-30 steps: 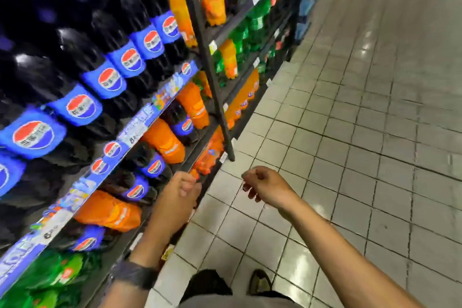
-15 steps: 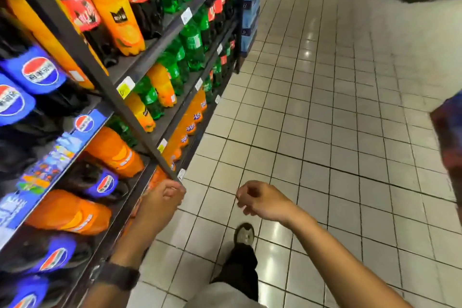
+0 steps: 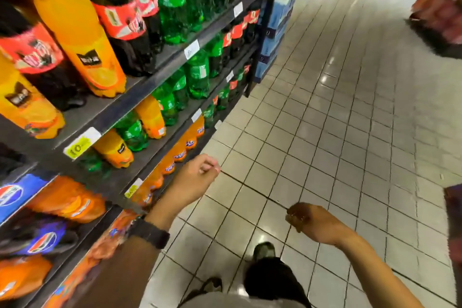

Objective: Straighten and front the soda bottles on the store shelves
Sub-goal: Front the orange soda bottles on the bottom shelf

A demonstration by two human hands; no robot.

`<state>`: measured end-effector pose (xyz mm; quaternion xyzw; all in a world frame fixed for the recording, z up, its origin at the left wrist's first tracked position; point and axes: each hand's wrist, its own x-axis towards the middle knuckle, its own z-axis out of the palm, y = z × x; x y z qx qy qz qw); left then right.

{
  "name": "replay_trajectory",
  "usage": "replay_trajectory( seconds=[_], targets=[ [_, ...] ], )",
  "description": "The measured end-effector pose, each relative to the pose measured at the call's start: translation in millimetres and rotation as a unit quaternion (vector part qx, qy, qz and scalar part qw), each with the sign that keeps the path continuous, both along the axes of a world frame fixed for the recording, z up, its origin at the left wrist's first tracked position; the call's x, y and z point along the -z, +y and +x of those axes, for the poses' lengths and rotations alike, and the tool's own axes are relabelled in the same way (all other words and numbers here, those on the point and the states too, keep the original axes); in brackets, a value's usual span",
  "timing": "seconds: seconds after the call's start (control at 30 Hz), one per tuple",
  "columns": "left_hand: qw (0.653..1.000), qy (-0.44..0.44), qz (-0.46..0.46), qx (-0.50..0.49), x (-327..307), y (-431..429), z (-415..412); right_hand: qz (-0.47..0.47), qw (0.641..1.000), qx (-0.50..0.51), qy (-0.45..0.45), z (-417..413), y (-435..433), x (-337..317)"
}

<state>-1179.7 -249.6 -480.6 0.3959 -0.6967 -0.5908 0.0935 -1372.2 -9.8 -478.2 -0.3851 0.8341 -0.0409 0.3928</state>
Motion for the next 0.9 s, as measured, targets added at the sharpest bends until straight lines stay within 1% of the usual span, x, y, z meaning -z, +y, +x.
replay_trajectory(
  seconds=[0.1,0.17,0.2,0.27,0.33,0.37,0.43,0.5,0.6,0.67,0.73,0.8,0.9],
  targets=[
    [0.999,-0.004,0.013,-0.048,14,-16,-23,-0.004,0.998,-0.058,0.013,-56,-43,8],
    [0.994,-0.050,-0.010,-0.093,29,-26,-33,-0.008,0.994,-0.111,0.016,-94,-81,17],
    [0.990,-0.096,-0.033,-0.100,34,-30,-35,-0.015,0.990,-0.141,0.014,-111,-103,22],
    [0.969,-0.220,-0.096,-0.054,43,-36,-30,-0.025,0.981,-0.194,0.001,-138,-150,27],
    [0.926,-0.351,-0.139,-0.001,48,-33,-25,-0.025,0.968,-0.248,-0.006,-157,-200,28],
    [0.914,-0.384,-0.132,-0.001,49,-28,-22,-0.033,0.962,-0.270,-0.002,-162,-226,27],
    [0.916,-0.384,-0.105,-0.050,50,-17,-20,-0.056,0.947,-0.317,0.009,-158,-273,22],
    [0.923,-0.352,-0.085,-0.131,46,-9,-22,-0.081,0.922,-0.379,0.014,-145,-313,17],
    [0.916,-0.306,-0.083,-0.245,44,-2,-21,-0.096,0.892,-0.441,-0.038,-114,-351,13],
    [0.898,-0.284,-0.076,-0.326,47,-4,-19,-0.101,0.887,-0.443,-0.080,-93,-365,23],
    [0.882,-0.266,-0.082,-0.380,53,-11,-16,-0.118,0.887,-0.437,-0.097,-77,-374,37],
    [0.874,-0.253,-0.087,-0.405,65,-23,-10,-0.127,0.882,-0.443,-0.096,-61,-382,59],
    [0.870,-0.248,-0.096,-0.415,94,-45,-5,-0.113,0.888,-0.437,-0.090,-52,-390,97]
  ],
)
